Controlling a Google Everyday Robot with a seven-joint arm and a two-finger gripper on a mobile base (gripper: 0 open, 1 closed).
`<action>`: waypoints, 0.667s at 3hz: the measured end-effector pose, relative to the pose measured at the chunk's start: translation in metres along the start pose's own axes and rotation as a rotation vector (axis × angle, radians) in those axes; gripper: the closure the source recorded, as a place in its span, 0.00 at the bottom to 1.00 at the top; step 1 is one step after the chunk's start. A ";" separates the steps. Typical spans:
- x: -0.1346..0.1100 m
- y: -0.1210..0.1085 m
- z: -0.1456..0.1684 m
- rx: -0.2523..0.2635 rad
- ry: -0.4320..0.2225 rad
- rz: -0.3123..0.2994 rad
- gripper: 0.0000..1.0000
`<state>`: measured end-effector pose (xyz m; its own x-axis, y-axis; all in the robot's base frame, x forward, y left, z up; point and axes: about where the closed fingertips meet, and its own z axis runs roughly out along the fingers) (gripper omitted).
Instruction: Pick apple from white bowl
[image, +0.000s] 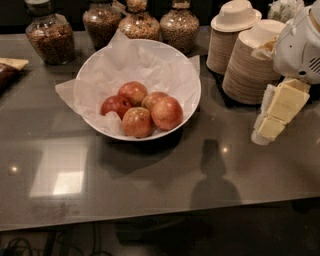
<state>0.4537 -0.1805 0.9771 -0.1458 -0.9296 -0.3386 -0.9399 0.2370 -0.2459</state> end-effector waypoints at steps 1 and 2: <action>0.000 0.000 0.000 0.000 0.000 0.000 0.00; -0.010 0.000 0.005 0.007 -0.079 0.012 0.00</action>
Offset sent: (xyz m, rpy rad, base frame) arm 0.0086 0.0279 -0.0057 0.2206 -0.0508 0.0174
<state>0.4564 -0.1695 0.9758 -0.1315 -0.9015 -0.4124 -0.9361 0.2498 -0.2476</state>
